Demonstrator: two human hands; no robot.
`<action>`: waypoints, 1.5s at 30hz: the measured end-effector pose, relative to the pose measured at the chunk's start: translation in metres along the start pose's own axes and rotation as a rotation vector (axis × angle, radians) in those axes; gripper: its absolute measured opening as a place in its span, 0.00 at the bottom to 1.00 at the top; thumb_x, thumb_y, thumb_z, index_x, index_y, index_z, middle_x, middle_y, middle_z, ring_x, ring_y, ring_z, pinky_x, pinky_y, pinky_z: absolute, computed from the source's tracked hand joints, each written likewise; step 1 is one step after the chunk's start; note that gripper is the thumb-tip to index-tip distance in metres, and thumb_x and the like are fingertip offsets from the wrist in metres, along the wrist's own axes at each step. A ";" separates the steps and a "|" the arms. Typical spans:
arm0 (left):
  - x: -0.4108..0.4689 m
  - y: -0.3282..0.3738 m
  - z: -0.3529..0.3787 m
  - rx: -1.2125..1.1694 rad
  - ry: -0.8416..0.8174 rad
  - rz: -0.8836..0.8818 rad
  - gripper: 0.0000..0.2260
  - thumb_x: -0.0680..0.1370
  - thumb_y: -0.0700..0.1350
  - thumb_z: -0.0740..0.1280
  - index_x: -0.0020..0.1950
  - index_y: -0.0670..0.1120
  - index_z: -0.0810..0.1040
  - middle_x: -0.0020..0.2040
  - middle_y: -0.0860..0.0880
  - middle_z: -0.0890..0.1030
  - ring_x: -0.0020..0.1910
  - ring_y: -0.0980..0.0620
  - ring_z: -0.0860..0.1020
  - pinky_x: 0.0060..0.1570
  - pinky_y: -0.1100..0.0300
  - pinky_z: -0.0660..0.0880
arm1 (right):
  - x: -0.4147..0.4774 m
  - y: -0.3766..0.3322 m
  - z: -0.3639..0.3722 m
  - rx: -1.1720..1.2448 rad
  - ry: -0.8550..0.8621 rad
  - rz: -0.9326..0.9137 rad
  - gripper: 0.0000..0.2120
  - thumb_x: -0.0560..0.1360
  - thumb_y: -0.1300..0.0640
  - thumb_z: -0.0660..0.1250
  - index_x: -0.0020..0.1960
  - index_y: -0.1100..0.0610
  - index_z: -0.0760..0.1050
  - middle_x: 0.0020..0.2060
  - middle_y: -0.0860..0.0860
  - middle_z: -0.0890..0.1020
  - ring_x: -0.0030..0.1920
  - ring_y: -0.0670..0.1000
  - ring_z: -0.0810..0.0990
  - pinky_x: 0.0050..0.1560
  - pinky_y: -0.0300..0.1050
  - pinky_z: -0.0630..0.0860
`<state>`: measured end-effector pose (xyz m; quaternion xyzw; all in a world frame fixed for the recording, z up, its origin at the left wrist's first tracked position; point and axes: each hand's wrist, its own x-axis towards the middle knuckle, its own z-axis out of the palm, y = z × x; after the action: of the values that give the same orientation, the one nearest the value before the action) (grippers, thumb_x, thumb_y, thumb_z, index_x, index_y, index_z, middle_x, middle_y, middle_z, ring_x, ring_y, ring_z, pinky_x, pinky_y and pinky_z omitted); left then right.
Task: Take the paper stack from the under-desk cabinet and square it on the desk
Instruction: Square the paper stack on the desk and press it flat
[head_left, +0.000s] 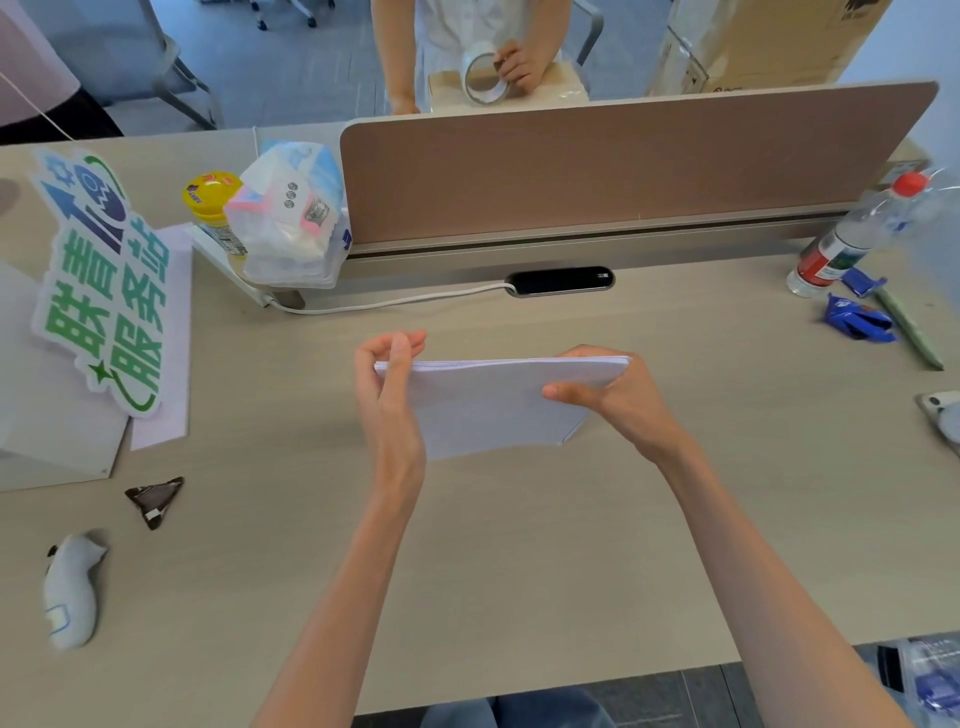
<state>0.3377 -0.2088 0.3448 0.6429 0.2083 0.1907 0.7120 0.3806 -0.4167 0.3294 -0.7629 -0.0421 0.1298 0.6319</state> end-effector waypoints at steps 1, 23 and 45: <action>0.001 0.001 0.000 -0.003 -0.009 -0.004 0.11 0.78 0.49 0.60 0.52 0.43 0.73 0.57 0.43 0.83 0.59 0.47 0.80 0.62 0.55 0.69 | 0.000 0.000 0.000 0.002 -0.002 0.002 0.08 0.67 0.63 0.76 0.45 0.62 0.81 0.38 0.50 0.82 0.36 0.43 0.79 0.36 0.31 0.72; 0.037 0.000 -0.040 0.212 -0.537 -0.047 0.28 0.65 0.41 0.75 0.64 0.52 0.73 0.49 0.53 0.83 0.47 0.58 0.80 0.45 0.67 0.76 | 0.010 -0.012 0.001 0.048 0.057 0.038 0.09 0.69 0.60 0.76 0.42 0.63 0.78 0.35 0.51 0.79 0.35 0.47 0.76 0.33 0.32 0.70; 0.036 0.010 -0.033 0.280 -0.740 -0.229 0.07 0.75 0.44 0.70 0.43 0.56 0.84 0.42 0.56 0.84 0.42 0.59 0.80 0.48 0.61 0.72 | -0.008 -0.037 0.011 -1.104 0.244 -0.501 0.24 0.81 0.46 0.48 0.63 0.57 0.75 0.63 0.49 0.78 0.64 0.51 0.75 0.69 0.44 0.63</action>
<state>0.3500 -0.1609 0.3498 0.7314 0.0324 -0.1641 0.6611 0.3737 -0.4006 0.3647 -0.9537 -0.2083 -0.1516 0.1554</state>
